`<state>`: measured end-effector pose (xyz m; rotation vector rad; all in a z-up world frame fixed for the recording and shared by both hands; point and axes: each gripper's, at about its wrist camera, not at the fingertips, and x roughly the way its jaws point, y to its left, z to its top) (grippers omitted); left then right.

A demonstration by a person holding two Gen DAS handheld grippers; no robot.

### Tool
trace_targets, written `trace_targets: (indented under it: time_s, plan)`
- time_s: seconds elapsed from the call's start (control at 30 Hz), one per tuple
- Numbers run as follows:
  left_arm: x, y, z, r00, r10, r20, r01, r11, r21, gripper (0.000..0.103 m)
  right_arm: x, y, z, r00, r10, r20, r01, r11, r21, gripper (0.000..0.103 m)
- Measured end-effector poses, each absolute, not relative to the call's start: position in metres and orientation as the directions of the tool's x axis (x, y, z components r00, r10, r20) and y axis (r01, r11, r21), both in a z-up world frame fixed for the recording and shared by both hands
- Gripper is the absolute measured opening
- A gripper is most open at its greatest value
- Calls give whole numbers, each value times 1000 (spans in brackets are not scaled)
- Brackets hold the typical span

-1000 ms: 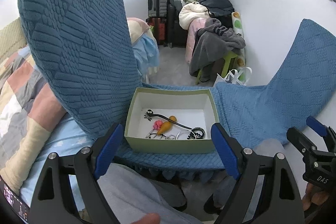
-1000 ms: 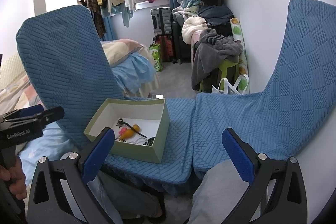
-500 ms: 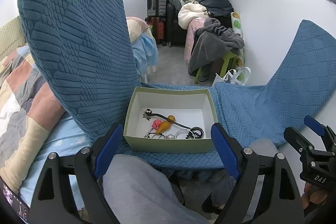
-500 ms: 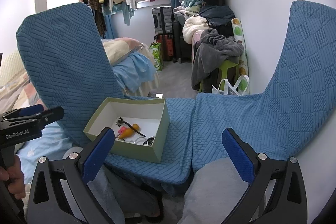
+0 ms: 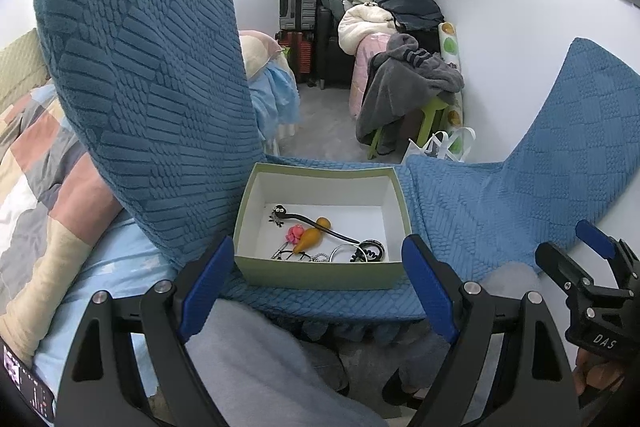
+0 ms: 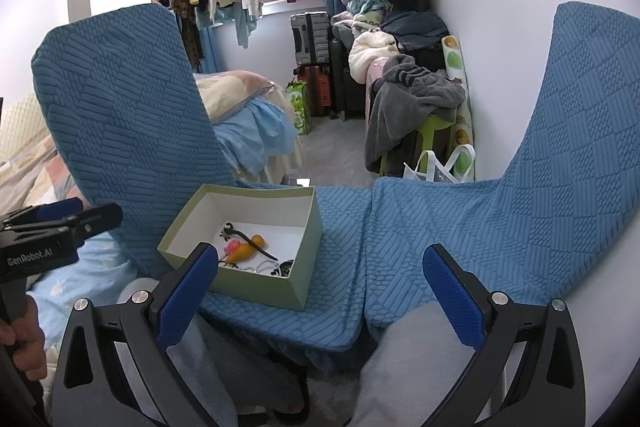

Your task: Organize jewelry

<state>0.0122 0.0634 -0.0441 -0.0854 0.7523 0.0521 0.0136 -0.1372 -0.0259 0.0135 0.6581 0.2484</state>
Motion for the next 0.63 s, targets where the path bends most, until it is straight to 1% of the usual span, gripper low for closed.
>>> trace_targets:
  time_s: [0.37,0.63]
  plan:
    - [13,65,-42,738,12,-675,-78,995,-68,86,16,-142,-25,770,211,-602,-210,975,73,103]
    - [13,64,-43,734,20,-679,-82,995,-60,87,14,-145,-24,769,222,-600,-210,973,91,103]
